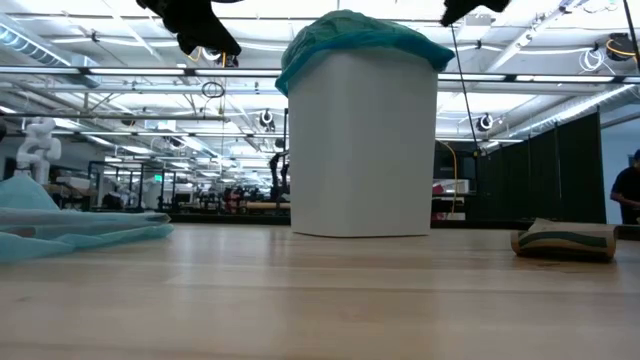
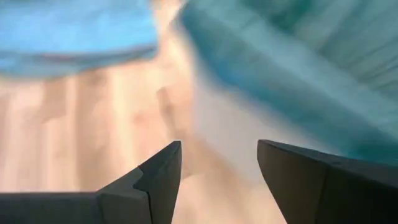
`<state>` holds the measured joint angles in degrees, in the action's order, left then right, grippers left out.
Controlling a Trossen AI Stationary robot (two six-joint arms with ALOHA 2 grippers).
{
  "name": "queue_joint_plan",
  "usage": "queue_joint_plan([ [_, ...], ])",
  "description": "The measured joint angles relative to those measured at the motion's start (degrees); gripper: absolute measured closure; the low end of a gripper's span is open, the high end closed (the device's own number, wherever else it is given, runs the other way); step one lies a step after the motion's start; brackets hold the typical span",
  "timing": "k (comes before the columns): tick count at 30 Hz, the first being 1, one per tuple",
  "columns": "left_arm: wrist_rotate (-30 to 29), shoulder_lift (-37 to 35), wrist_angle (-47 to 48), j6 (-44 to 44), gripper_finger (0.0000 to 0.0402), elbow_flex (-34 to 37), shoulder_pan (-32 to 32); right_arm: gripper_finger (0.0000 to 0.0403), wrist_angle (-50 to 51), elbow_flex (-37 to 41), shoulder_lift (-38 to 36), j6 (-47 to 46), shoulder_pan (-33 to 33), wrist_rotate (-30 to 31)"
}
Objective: Place trash/remove bag and relplace
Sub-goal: Put the brown napkin into the trash bin, then put brown paper into the trash bin
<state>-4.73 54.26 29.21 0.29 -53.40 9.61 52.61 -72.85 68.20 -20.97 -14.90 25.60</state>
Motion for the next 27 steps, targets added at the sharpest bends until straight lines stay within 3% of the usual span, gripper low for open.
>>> queue_joint_plan([
  [6, -0.07, 0.00, 0.09, -1.25, 0.0397, -0.01, 0.00, 0.0202, -1.28, 7.35, 1.12, -13.91, -11.76, 0.22],
  [13, -0.07, 0.00, 0.06, -1.24, 0.0397, -0.01, 0.00, 0.0202, -7.43, 20.46, 4.39, -29.34, -17.03, -0.94],
  [18, -0.07, 0.00, 0.32, -1.49, 0.0397, -0.01, 0.00, 0.0202, -16.20, 25.96, 9.83, -32.65, -17.64, -5.74],
  [27, -0.09, 0.01, 0.48, -1.46, 0.0397, -0.01, 0.00, 0.0202, -19.94, 23.47, 22.32, -31.94, -18.17, -11.12],
])
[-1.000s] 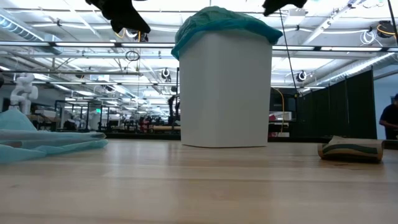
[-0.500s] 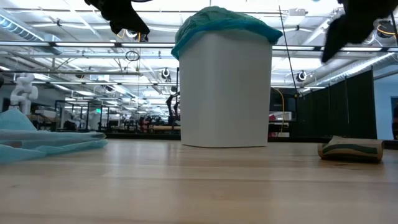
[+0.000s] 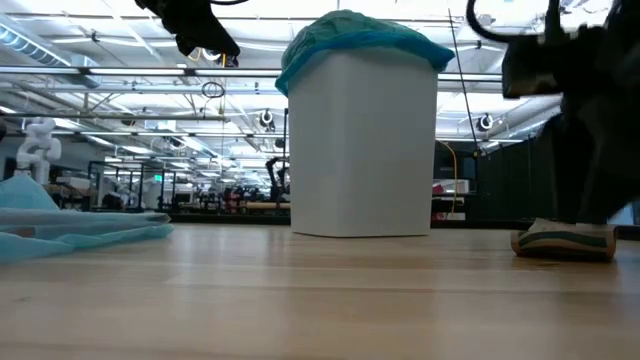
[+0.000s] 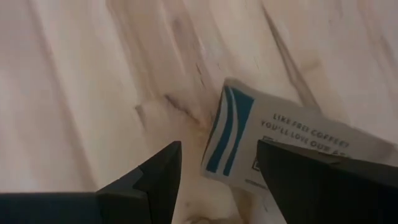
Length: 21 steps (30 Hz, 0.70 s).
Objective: Place trash/remove bag and relplace
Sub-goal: Put brown paper into the trash bin
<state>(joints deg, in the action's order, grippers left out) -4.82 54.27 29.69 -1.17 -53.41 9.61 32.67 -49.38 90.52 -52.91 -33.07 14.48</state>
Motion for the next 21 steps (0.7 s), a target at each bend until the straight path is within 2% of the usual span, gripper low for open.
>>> queue_joint_plan([
  [4, 0.02, -0.01, -0.02, -0.02, 0.0397, 0.00, 0.00, 0.0202, 0.41, -0.97, 4.24, -0.38, 1.01, -0.34],
  [9, 0.01, 0.00, 0.00, -0.04, 0.0397, 0.00, 0.00, 0.0213, 0.55, -1.65, 8.03, -2.20, 3.26, -3.53],
  [13, 0.00, 0.01, 0.06, -0.04, 0.0397, 0.00, 0.02, 0.0271, 0.88, -1.84, 9.18, -3.09, 4.20, -4.17],
  [17, 0.00, 0.00, 0.05, -0.04, 0.0397, 0.00, 0.02, 0.0376, 4.23, -3.59, 8.86, -1.20, 4.59, -4.60],
  [18, 0.00, 0.01, 0.02, -0.02, 0.0397, 0.00, 0.02, 0.0388, 4.95, -4.21, 8.50, 1.07, 4.58, -4.58],
  [21, 0.00, 0.01, -0.07, -0.04, 0.0397, 0.00, 0.01, 0.0391, 6.24, -5.52, 7.70, 7.15, 5.21, -7.53],
])
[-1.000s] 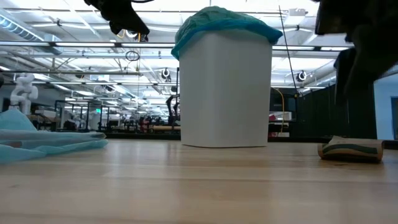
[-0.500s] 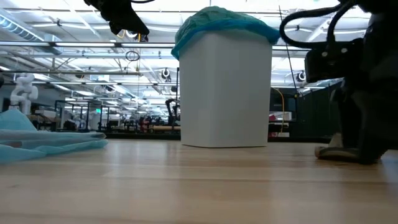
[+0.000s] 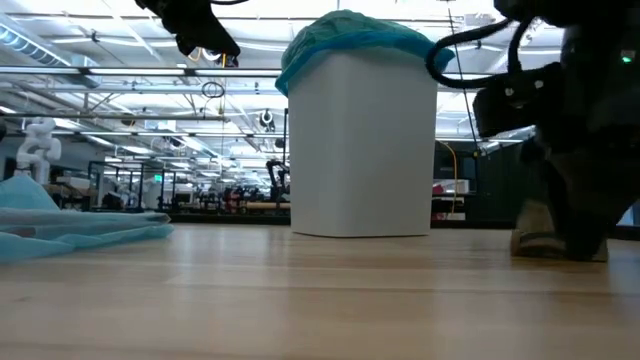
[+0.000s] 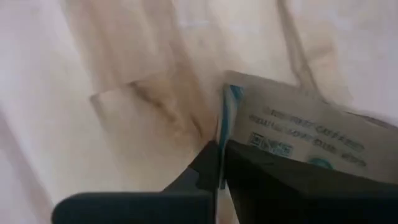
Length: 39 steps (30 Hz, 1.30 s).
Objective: Place trash/remove bag and relplace
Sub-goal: Put brown paper into the trash bin
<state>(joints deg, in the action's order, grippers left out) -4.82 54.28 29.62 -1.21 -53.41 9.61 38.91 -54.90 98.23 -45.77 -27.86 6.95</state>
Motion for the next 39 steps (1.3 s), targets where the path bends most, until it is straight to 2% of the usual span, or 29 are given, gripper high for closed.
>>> queue_joint_plan([
  [13, -0.02, 0.35, 0.01, -1.33, 0.0397, 0.00, -0.01, 0.0402, 0.18, -9.39, -8.68, 20.92, 2.79, -4.81],
  [21, -0.02, 2.63, -0.51, -1.25, 0.0397, 0.02, -0.01, 0.0403, 4.93, -21.87, -14.73, 32.28, 5.31, -0.93],
  [28, -0.02, 5.37, -0.28, -1.31, 0.0397, 0.01, -0.01, 0.0403, -1.45, -31.06, -16.58, 43.20, 10.02, -0.84],
  [32, -0.02, 5.97, -0.31, -1.32, 0.0397, 0.02, 0.00, 0.0403, -2.06, -36.16, -16.82, 45.50, 14.74, -0.25],
  [35, -0.02, 5.97, -0.59, -1.33, 0.0397, 0.02, -0.01, 0.0403, -0.09, -39.50, -16.82, 44.75, 18.98, 3.38],
  [39, -0.02, 5.97, -0.96, -1.36, 0.0397, 0.01, -0.01, 0.0403, 4.30, -42.51, -16.84, 38.21, 26.00, 6.47],
])
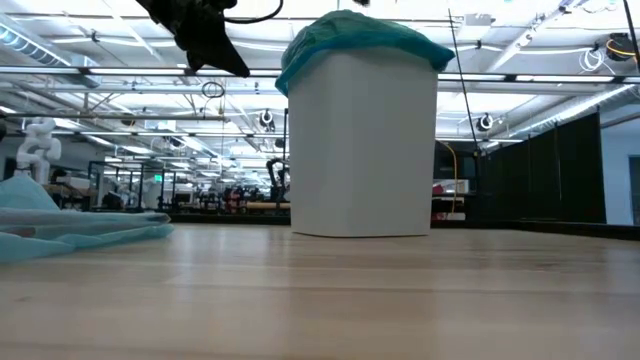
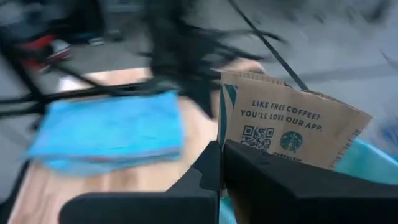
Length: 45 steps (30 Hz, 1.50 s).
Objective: Place trash/remove bag and relplace
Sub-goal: Put brown paper into the trash bin, then put the brown napkin into the trash bin
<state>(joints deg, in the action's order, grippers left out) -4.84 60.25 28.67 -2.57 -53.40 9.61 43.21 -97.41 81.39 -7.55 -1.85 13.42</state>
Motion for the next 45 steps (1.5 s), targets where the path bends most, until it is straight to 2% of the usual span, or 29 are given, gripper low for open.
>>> queue_joint_plan([
  [3, 0.00, 0.00, 0.00, -0.13, 0.0397, 0.01, 0.01, 0.0403, 4.57, -0.16, 0.01, -4.62, 5.40, -1.18],
  [8, 0.00, 0.00, 0.02, -0.13, 0.0397, -0.01, 0.00, 0.0380, 9.10, -0.15, 1.44, -6.52, 11.59, -7.98],
  [17, -0.04, 0.00, -1.24, -0.09, 0.0397, -0.01, 0.01, 0.0254, 7.92, -0.15, 2.66, -0.67, 14.32, -9.24],
  [18, -0.04, 0.00, -1.16, -0.09, 0.0397, 0.00, 0.00, 0.0241, 8.39, -0.15, 2.51, -0.28, 14.34, -9.98],
  [20, -0.07, -0.01, -0.85, -0.11, 0.0397, 0.01, 0.02, 0.0224, 11.41, -0.15, 1.75, 1.33, 14.17, -15.80],
  [23, -0.07, -0.02, 0.14, -0.11, 0.0397, 0.01, 0.02, 0.0229, 17.31, -0.15, 0.63, 1.77, 11.58, -22.73],
  [26, -0.08, -0.02, 1.16, -0.15, 0.0397, 0.01, 0.00, 0.0256, 24.52, -0.15, 0.24, 1.04, 6.57, -23.79],
  [30, -0.15, -0.02, 1.19, -0.15, 0.0397, 0.00, 0.02, 0.0287, 32.29, -0.15, 0.19, -5.08, -1.66, -22.68],
  [33, -0.15, -0.02, 1.02, -0.17, 0.0397, 0.01, 0.02, 0.0292, 36.35, 0.35, 0.19, -11.88, -8.06, -17.06],
  [38, -0.15, -0.02, 1.00, -1.75, 0.0397, 0.01, 0.00, 0.0272, 40.67, 4.08, 0.06, -28.34, -16.44, -10.71],
  [42, -0.15, -0.02, 0.98, -2.57, 0.0397, 0.01, -0.62, 0.0238, 39.32, 11.26, 0.08, -39.84, -21.59, -10.63],
  [45, -0.13, -0.02, 0.99, -2.61, 0.0397, 0.00, -1.10, 0.0207, 35.49, 18.62, 0.13, -44.84, -23.81, -10.70],
])
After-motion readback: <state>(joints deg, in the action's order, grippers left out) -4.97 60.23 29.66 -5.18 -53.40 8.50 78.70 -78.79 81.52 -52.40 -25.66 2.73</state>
